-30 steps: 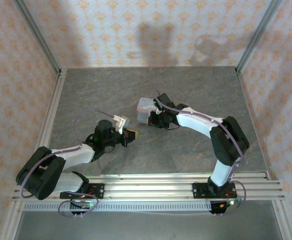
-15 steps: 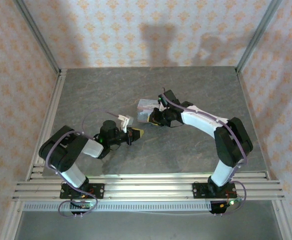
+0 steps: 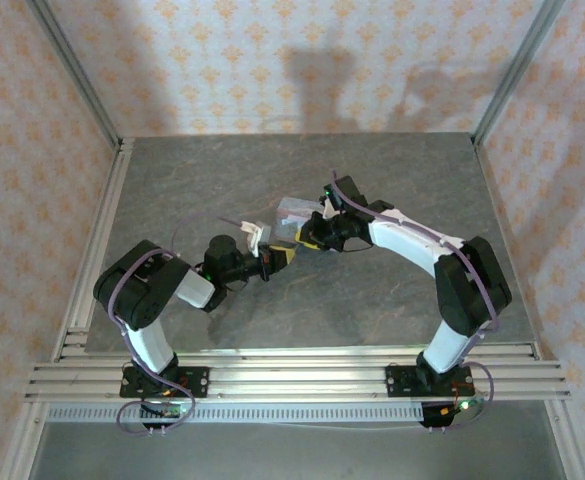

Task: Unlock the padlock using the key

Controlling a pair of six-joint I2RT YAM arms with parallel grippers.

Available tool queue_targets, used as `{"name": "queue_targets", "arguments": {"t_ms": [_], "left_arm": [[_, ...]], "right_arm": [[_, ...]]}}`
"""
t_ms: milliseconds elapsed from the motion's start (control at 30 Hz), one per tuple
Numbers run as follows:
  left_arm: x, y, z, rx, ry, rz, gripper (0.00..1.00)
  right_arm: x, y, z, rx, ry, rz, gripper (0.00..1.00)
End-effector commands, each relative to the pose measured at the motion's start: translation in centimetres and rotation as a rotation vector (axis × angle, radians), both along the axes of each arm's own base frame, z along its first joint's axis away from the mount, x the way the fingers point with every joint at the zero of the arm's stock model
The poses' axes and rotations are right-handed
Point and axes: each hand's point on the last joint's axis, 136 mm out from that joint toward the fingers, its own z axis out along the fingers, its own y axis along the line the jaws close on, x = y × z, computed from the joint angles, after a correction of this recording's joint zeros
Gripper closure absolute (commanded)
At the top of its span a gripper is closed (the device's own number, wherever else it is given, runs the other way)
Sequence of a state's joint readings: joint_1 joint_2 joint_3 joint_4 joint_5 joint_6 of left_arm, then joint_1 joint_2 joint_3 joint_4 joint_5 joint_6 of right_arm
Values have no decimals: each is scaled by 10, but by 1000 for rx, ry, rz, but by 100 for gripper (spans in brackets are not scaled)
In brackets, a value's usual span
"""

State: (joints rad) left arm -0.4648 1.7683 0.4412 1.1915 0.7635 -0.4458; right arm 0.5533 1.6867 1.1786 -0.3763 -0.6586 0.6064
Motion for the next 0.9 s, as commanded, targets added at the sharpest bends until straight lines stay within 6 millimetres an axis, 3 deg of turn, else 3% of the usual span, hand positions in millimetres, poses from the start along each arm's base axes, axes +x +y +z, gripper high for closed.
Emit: {"name": "queue_targets", "arguments": {"t_ms": [0,400,867], "left_arm": [[5,-6,10,-26,-43,-19,100],[5,-1,0,-3,-24,4,100],[8,9,3,15,-29,40,100]], "right_arm": [[3,6,28,66,-51,8,100],[4,1,28,51,-59,-1,100],[2,-1,24,41,-53,-1,100]]}}
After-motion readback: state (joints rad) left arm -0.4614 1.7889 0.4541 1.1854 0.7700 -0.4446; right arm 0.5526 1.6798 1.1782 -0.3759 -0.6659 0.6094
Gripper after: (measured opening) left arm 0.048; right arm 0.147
